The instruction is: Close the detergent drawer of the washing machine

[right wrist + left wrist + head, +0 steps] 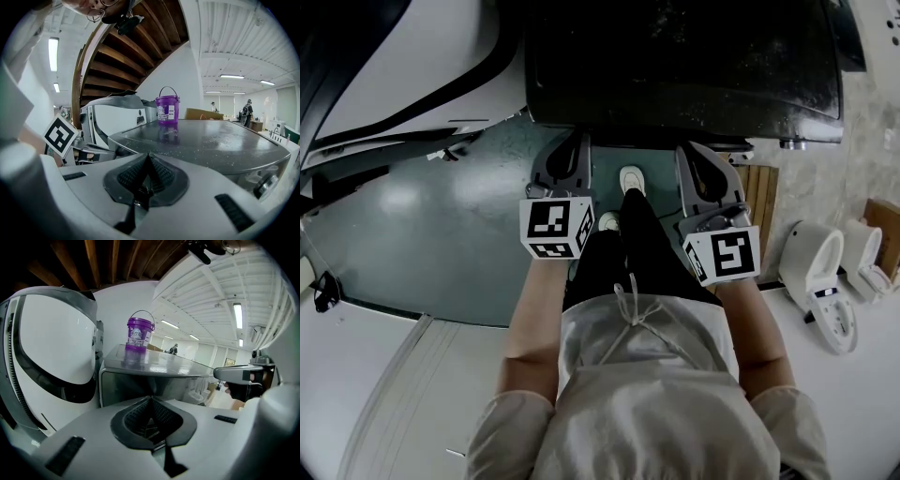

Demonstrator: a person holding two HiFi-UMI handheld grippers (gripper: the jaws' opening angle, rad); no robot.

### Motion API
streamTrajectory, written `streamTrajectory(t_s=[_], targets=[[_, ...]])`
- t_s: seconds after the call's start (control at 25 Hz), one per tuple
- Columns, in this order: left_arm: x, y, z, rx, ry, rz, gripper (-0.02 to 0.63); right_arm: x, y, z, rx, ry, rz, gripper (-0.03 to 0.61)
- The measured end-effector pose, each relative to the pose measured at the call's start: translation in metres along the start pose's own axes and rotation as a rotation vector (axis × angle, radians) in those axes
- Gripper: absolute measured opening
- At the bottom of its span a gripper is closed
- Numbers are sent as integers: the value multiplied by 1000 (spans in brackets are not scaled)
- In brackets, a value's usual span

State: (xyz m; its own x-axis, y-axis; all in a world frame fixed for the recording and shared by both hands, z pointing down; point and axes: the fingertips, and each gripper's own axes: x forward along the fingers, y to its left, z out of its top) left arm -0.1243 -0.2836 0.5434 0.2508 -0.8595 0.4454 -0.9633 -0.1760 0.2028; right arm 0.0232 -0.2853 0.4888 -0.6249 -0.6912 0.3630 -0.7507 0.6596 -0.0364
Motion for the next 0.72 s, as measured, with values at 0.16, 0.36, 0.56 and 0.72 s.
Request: streamTrajectory(t_s=[0.16, 0.36, 0.56, 0.72], targets=[[0, 0, 0, 34, -2, -3, 18, -1, 0, 0, -5, 4, 2, 6], [-7, -3, 4, 53, -16, 2, 18, -11, 4, 4, -10, 1, 0, 6], [-38, -18, 26, 62, -51, -27, 18, -31, 20, 11, -25, -7, 34, 6], [-76, -43, 51, 114, -77, -76, 18, -53, 36, 26, -39, -32, 63, 6]])
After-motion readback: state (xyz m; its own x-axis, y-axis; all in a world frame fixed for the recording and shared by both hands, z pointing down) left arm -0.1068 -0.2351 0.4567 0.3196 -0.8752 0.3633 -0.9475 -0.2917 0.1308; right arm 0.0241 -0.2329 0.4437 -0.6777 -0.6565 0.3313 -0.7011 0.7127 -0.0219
